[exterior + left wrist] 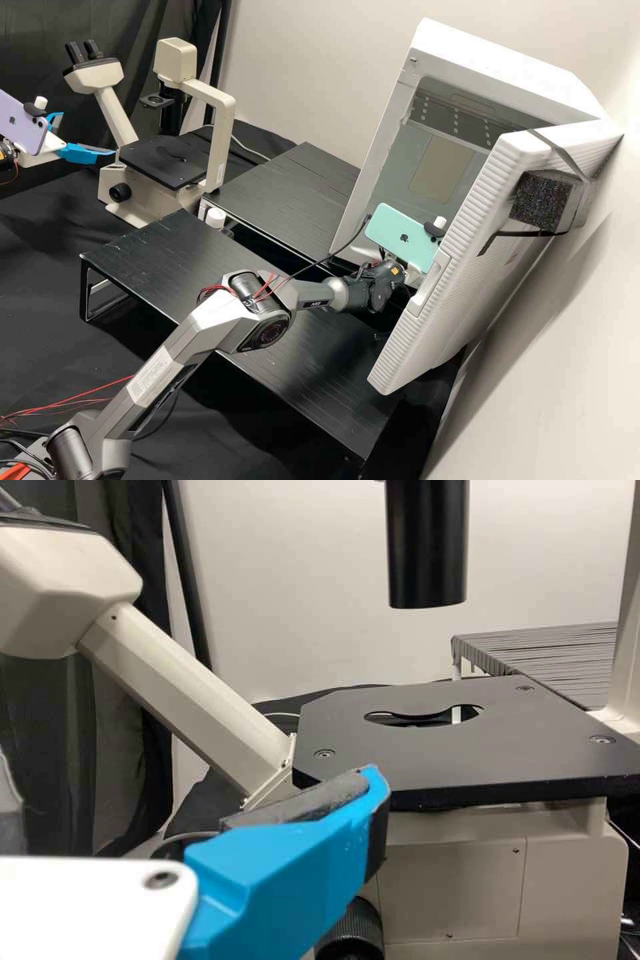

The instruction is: Take out the petri dish and place it under the microscope.

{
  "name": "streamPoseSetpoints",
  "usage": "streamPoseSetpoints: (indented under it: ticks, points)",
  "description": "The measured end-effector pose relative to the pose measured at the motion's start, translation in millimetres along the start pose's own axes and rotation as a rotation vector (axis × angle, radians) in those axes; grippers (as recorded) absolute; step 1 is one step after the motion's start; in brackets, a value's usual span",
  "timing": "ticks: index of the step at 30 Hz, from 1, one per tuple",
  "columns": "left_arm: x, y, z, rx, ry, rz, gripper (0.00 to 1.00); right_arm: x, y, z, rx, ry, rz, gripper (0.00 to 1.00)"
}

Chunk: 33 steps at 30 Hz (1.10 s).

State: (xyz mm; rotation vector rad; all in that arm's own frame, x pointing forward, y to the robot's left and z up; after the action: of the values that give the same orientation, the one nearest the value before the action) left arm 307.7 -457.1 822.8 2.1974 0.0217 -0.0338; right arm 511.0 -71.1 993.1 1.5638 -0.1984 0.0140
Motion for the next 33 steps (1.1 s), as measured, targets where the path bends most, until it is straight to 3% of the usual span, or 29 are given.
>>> streamPoseSetpoints:
  ticks: [17, 21, 26, 33]
  points:
    - [0.0, 0.0, 0.0, 0.0, 0.0, 0.0, 1.0, -5.5, -6.0, 3.4, 0.009, 0.006, -0.017, 0.0]
    - [0.0, 0.0, 0.0, 0.0, 0.0, 0.0, 1.0, -18.4, 4.3, 0.1, 0.013, 0.038, -0.001, 0.0]
    - [0.0, 0.0, 0.0, 0.0, 0.0, 0.0, 1.0, -39.6, 19.3, 3.3, 0.018, 0.015, 0.014, 0.0]
    - [0.0, 0.0, 0.0, 0.0, 0.0, 0.0, 1.0, -68.5, 33.2, -2.3, 0.026, 0.081, 0.045, 0.0]
